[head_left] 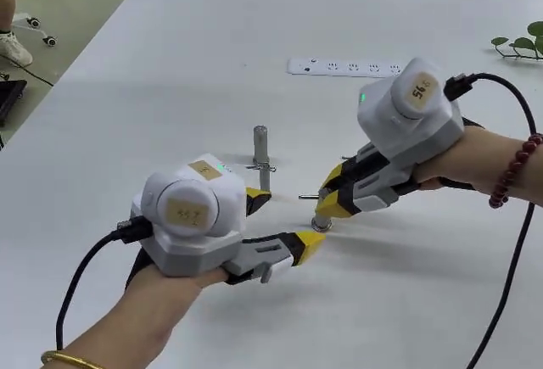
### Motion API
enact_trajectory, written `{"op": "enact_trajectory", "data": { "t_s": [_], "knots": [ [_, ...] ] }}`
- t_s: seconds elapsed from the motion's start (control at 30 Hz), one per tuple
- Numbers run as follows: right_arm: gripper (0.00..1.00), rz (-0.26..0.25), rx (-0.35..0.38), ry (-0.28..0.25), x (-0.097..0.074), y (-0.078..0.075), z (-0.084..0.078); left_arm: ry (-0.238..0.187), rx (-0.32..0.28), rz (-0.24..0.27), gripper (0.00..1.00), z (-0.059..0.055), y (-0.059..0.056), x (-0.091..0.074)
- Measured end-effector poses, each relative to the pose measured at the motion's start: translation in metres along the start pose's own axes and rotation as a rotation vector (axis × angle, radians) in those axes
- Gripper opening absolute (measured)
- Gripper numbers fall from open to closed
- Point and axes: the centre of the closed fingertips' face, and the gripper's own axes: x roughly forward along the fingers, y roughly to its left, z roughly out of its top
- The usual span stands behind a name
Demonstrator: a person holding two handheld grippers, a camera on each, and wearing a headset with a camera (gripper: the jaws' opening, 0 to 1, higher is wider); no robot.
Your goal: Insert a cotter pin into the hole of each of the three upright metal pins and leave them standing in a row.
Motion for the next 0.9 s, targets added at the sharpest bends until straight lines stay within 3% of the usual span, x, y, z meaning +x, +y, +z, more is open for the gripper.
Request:
{"op": "enact_trajectory", "data": {
  "t_s": [0.37,0.7,0.9],
  "knots": [
    [0.09,-0.011,-0.014,0.002,0.001,0.0,0.0,-0.028,-0.015,0.029,0.57,0.005,0.008,-0.019],
    [0.08,-0.013,-0.002,-0.01,0.001,-0.004,0.0,-0.029,0.022,0.034,0.64,0.003,0.009,-0.025],
    [0.08,-0.019,-0.001,-0.015,0.001,-0.004,0.0,-0.029,0.008,0.034,0.66,-0.001,0.01,-0.025]
  ]
}}
